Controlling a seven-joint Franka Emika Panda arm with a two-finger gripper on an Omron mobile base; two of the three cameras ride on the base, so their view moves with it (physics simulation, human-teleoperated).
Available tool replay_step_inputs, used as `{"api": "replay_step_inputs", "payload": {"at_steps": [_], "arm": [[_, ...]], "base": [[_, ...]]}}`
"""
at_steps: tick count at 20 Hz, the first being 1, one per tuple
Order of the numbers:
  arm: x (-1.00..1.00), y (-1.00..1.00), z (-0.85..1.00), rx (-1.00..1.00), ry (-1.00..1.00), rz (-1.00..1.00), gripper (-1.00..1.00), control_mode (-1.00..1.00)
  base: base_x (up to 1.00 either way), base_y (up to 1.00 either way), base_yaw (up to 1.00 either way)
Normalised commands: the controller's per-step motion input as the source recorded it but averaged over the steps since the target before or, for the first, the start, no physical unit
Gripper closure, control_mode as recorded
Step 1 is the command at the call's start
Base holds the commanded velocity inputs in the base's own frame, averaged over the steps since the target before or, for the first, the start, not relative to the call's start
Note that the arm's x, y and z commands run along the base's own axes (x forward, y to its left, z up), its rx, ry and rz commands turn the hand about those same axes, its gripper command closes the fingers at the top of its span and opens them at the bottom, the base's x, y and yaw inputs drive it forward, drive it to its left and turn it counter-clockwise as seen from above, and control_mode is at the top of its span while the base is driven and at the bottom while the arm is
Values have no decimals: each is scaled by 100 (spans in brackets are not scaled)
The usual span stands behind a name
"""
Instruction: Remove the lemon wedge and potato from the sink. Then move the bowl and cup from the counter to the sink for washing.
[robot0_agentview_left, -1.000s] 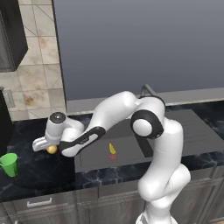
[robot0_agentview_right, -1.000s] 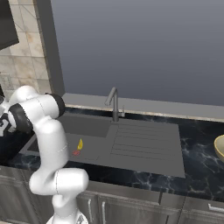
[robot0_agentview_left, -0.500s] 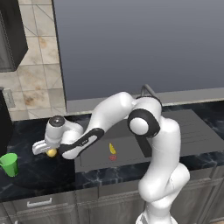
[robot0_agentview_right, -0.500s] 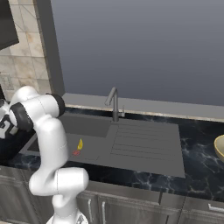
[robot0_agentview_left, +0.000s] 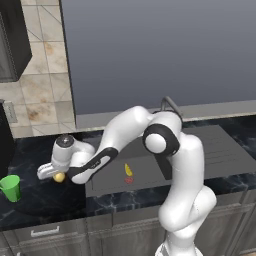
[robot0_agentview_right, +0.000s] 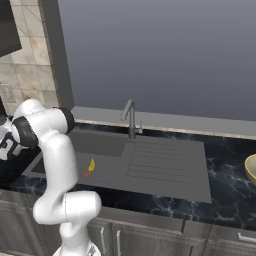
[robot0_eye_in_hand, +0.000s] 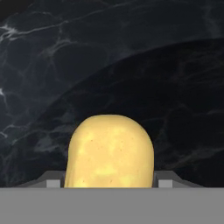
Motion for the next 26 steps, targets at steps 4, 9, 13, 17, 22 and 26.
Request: {"api": "replay_step_inputs", "payload": {"at_steps": [4,9,13,17,22,26], "arm": [[0,2,-13,0,1,0,100,-100],[0,2,-13,0,0,0,100,-100],[0,3,-13,0,0,0,100,-100],[0,0,-10,-1,0,0,100,-100],[0,0,-5,-3,1,0,-100,-100],[0,0,-2,-3,5,0,-100,-100]], "base": [[0,0,0],[0,0,0],[0,0,0],[0,0,0],[0,0,0],[0,0,0]]}}
